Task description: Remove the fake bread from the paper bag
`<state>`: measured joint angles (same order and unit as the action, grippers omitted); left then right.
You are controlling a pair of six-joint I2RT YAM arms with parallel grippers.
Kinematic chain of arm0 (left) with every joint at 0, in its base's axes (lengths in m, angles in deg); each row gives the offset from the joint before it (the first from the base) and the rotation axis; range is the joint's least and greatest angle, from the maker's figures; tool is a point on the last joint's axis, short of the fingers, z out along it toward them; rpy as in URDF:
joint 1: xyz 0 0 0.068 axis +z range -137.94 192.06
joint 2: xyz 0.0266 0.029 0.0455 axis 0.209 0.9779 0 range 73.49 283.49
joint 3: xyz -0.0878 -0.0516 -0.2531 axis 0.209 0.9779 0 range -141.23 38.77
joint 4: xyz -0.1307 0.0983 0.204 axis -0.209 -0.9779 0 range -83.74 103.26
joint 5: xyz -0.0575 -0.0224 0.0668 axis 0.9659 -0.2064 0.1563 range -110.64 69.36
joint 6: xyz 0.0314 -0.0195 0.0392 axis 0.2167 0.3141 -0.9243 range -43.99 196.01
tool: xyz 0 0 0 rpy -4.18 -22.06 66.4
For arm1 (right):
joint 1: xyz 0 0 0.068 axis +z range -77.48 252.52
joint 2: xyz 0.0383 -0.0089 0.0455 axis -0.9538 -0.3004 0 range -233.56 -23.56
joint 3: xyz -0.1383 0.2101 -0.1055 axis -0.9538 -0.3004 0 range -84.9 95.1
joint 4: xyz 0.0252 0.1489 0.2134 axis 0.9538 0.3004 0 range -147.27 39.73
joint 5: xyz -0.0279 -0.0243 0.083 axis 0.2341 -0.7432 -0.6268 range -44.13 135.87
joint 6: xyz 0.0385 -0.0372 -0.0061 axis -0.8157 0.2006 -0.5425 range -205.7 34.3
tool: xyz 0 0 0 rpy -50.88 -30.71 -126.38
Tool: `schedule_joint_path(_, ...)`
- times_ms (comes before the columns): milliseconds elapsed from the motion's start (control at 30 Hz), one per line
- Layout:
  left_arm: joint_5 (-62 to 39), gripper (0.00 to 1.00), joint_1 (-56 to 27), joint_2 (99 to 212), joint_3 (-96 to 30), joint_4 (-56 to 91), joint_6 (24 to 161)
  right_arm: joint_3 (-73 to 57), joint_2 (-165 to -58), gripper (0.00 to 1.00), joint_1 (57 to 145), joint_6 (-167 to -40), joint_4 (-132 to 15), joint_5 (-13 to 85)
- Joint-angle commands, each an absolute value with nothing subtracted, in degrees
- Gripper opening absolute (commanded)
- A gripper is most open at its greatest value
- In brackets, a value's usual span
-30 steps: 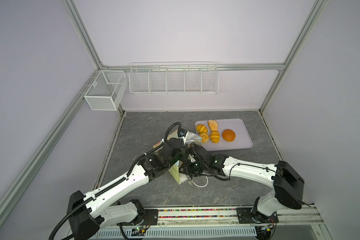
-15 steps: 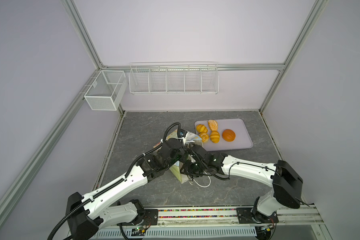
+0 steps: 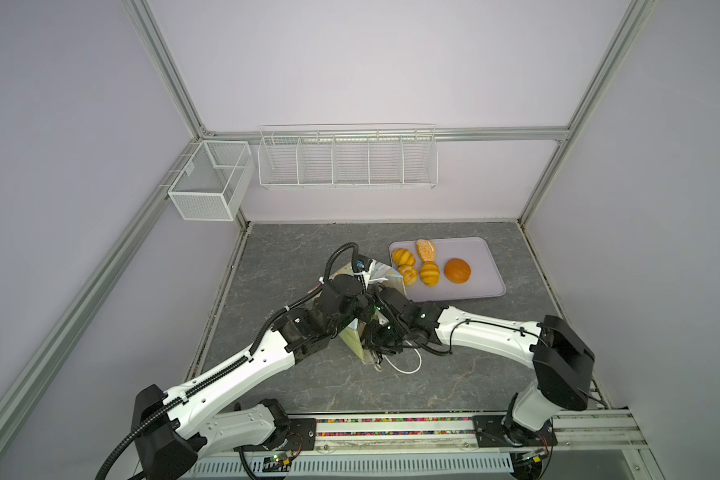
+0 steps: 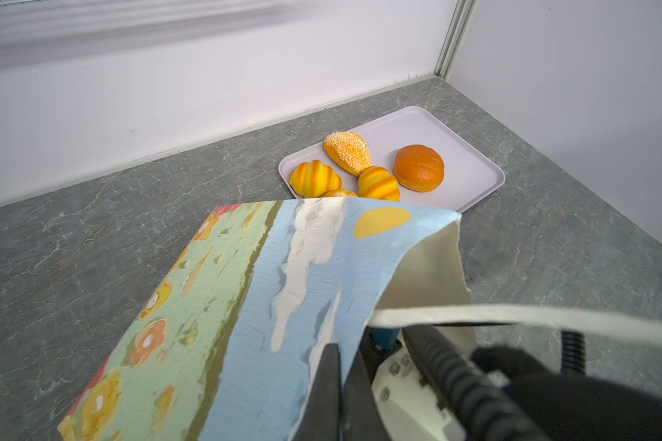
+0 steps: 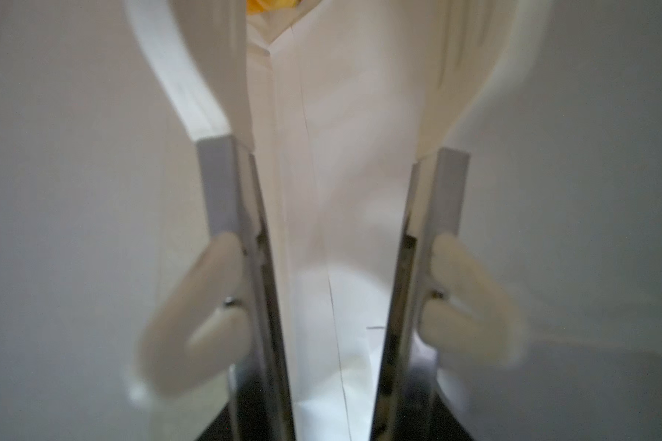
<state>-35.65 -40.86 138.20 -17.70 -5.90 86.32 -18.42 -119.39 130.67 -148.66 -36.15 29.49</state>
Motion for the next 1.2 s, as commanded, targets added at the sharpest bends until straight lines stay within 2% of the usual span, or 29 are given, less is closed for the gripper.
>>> schedule_joint_path(0, -28.2, 0.00, -43.5, 140.0, -18.5, -1.8, 85.3, -14.1, -121.1, 0.46, 132.0, -148.6, -39.5, 28.0)
schedule_joint_path(400, -27.6, 0.00, -43.6, 140.6, -18.4, -1.7, 85.2, -12.2, -124.7, 0.45, 130.5, -147.0, -38.7, 25.5)
schedule_joint_path(967, -33.0, 0.00, -43.6, 141.5, -17.2, -4.2, 81.4, -12.1, -121.7, 0.07, 129.5, -140.1, -32.2, 28.1)
schedule_joint_path(1167, -35.3, 0.00, -43.5, 141.6, -16.6, -4.8, 79.9, -12.5, -117.7, 0.07, 129.5, -137.4, -29.6, 31.5)
